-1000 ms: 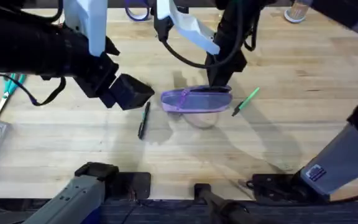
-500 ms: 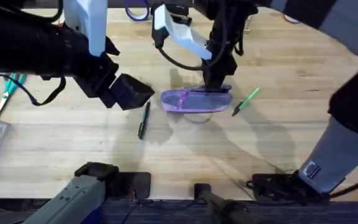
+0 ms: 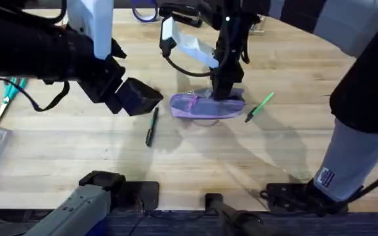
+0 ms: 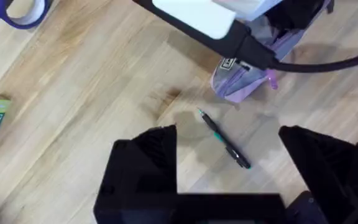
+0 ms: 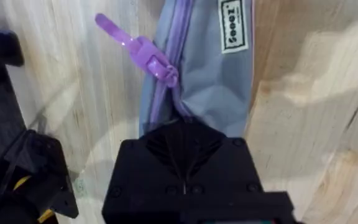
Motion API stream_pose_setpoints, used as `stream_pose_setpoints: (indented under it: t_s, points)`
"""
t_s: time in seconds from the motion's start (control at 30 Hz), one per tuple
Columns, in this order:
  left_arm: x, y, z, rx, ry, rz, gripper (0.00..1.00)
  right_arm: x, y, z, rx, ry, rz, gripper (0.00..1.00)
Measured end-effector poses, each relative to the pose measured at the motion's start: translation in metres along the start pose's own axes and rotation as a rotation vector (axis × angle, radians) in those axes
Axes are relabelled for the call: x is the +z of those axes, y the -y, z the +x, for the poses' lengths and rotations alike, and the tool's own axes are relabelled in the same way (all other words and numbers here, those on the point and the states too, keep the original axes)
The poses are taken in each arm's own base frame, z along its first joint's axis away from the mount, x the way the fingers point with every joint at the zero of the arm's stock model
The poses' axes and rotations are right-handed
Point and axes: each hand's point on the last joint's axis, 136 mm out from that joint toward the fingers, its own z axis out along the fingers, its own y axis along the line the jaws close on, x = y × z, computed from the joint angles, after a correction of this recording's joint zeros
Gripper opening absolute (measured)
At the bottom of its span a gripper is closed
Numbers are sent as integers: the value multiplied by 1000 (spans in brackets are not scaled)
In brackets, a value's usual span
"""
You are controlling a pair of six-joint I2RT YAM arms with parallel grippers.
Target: Unzip the bag, pick up the pens from the table one at a time and place them inside, then zip the bag closed.
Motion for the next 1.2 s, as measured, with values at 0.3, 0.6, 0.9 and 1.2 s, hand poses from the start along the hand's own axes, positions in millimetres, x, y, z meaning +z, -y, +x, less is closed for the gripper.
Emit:
stream_pose_setpoints:
  t_s: [0.3,0.6,0.9,1.2]
  points:
    - [0,0,0,0,0,0,995,0,0,0,3,1,0,253]
    - [0,0,0,0,0,0,993,0,3,-2,0,10,10,994]
    - [0,0,0,0,0,0,995,0,3,-2,0,10,10,995]
    - [0,0,0,0,0,0,993,0,3,-2,0,10,10,995]
